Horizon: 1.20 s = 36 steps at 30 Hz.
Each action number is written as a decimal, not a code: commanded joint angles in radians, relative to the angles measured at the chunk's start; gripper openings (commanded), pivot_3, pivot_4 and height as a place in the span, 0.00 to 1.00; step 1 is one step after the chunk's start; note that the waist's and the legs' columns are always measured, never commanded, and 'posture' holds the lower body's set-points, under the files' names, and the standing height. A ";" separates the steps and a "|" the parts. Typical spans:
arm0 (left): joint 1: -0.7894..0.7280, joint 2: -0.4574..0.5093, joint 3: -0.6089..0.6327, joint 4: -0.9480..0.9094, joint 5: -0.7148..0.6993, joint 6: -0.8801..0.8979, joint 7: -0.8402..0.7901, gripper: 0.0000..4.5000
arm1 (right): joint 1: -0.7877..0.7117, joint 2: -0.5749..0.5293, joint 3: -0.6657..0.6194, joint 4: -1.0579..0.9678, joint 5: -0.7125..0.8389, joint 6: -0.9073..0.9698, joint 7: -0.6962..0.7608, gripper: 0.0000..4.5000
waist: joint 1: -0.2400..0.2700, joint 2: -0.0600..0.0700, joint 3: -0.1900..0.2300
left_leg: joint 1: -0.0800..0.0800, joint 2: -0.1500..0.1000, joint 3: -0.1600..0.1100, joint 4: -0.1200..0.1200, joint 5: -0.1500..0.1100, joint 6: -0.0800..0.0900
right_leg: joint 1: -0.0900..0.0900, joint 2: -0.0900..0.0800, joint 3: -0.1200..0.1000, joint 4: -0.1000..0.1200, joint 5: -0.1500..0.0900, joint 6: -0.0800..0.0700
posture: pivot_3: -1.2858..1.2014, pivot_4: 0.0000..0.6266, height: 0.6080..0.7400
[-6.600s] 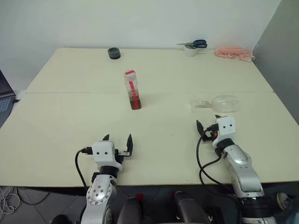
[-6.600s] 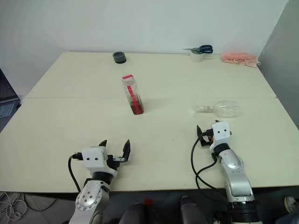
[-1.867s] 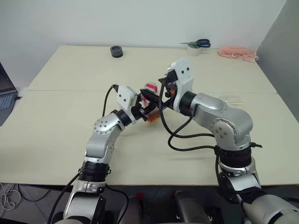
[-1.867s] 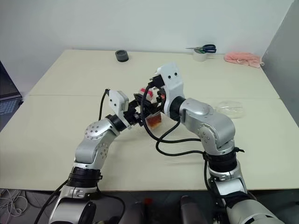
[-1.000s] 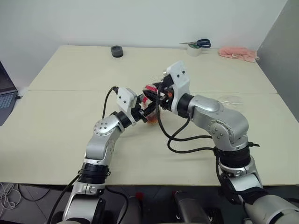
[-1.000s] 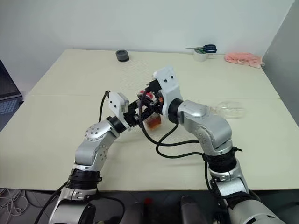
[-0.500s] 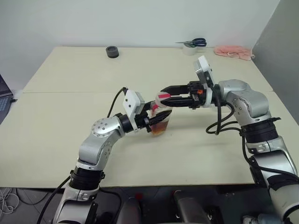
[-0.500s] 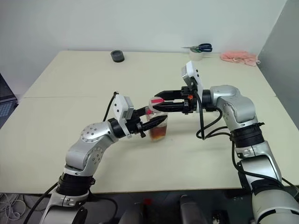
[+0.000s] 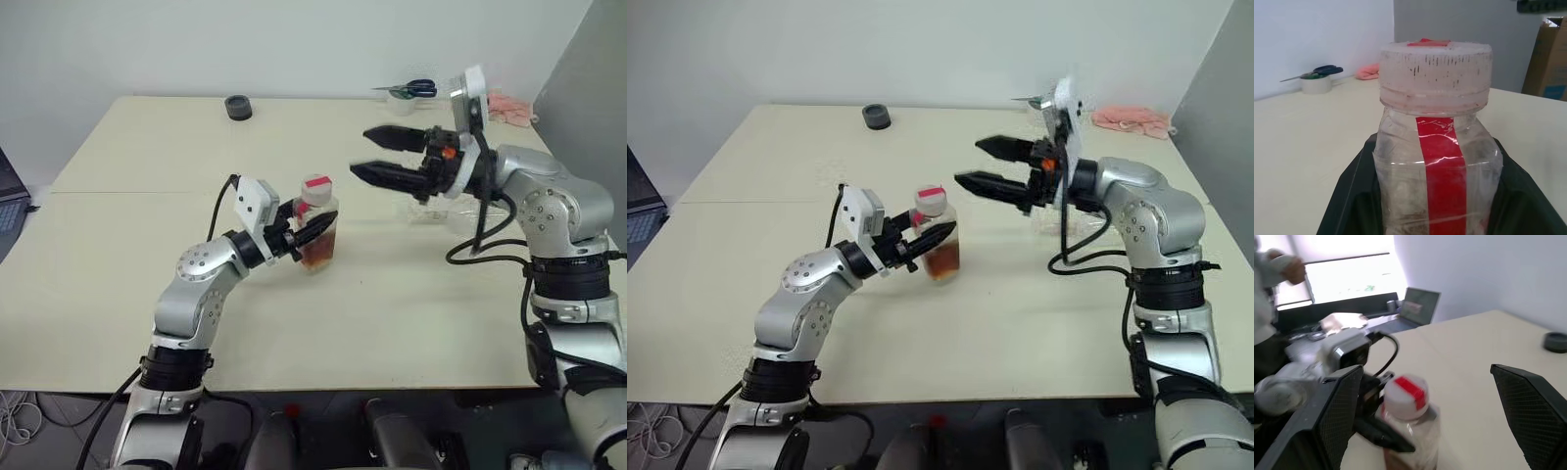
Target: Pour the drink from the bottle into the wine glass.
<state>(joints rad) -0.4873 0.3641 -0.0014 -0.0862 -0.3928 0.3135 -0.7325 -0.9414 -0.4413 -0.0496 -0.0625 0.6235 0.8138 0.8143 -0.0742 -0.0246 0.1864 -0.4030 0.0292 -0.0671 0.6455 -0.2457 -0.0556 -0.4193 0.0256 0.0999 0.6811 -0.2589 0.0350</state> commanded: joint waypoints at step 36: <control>-0.136 -0.085 -0.026 0.159 0.073 -0.148 -0.008 0.43 | 0.162 0.429 0.134 -0.426 -0.251 0.304 -0.827 1.00 | 0.015 0.000 0.000 | -0.003 0.000 -0.002 0.000 0.000 0.000 | -0.002 0.000 -0.002 -0.001 0.000 0.000 | 0.52 0.24 1.00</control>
<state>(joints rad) -0.6033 0.2820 -0.0331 0.1256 -0.3113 0.1841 -0.7435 -0.7640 -0.0200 0.0838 -0.4694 0.3779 1.1467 -0.0095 -0.0595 -0.0244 0.1862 -0.4061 0.0290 -0.0690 0.6453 -0.2453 -0.0558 -0.4210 0.0258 0.0978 0.6804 -0.2590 0.0351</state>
